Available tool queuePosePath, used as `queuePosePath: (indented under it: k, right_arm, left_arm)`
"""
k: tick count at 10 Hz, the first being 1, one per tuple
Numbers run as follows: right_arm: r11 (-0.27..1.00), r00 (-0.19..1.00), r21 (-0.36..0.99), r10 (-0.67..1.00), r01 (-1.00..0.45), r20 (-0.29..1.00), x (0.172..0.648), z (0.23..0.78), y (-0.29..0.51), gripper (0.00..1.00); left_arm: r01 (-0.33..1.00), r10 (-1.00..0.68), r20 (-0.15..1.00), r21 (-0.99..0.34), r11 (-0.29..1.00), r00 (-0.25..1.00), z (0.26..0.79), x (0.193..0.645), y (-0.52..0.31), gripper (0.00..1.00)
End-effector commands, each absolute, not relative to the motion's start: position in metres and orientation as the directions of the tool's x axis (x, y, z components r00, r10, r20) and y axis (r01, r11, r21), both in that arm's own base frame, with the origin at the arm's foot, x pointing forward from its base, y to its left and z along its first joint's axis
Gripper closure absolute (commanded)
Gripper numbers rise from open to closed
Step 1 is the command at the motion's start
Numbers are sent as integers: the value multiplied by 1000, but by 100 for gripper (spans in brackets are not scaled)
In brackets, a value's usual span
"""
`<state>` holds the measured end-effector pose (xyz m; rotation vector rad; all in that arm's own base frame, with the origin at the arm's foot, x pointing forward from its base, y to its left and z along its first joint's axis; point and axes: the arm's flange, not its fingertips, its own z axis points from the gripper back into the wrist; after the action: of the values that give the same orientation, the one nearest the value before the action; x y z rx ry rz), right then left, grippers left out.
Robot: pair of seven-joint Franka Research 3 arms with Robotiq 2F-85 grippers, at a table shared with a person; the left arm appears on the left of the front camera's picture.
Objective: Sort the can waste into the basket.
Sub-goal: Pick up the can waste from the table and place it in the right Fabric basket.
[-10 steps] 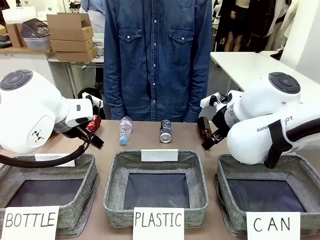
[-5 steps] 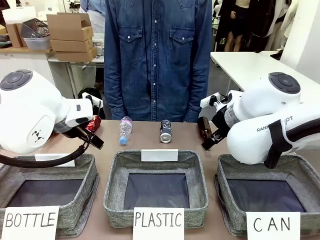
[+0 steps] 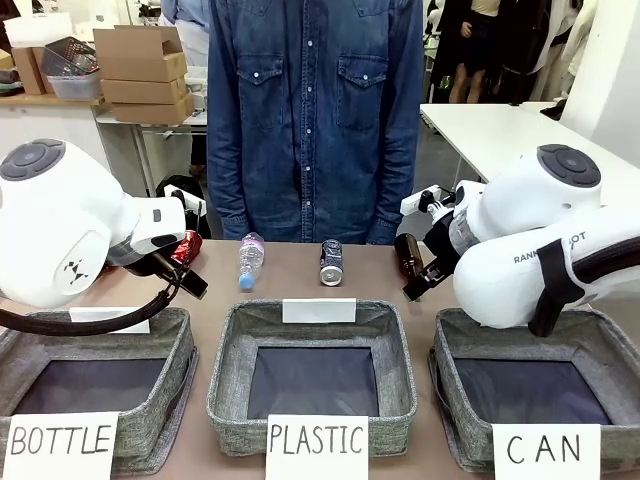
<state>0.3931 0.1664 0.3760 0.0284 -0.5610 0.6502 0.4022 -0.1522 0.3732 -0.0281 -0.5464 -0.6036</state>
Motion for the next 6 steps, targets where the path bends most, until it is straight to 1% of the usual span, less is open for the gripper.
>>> queuePosePath:
  k: [1, 2, 3, 4, 5, 6]
  right_arm:
    - [835, 687, -136, 520, -532, 507, 363, 425, 154, 0]
    - [837, 649, -139, 505, -530, 569, 337, 461, 145, 0]
    - [830, 585, -180, 510, -528, 631, 305, 492, 135, 0]
    - [827, 503, -248, 515, -504, 694, 274, 512, 128, 0]
    - [822, 428, -308, 525, -479, 735, 249, 519, 126, 0]
    - [825, 565, -193, 515, -531, 645, 344, 515, 150, 0]
  left_arm:
    - [536, -535, 457, 141, 832, 710, 423, 372, -138, 0]
    - [526, -552, 495, 206, 825, 671, 457, 346, -128, 0]
    - [531, -582, 548, 271, 803, 600, 489, 315, -120, 0]
    - [523, -597, 613, 325, 788, 518, 510, 284, -113, 0]
    - [528, -632, 650, 390, 754, 422, 515, 261, -112, 0]
    - [526, -571, 565, 263, 809, 596, 509, 353, -133, 0]
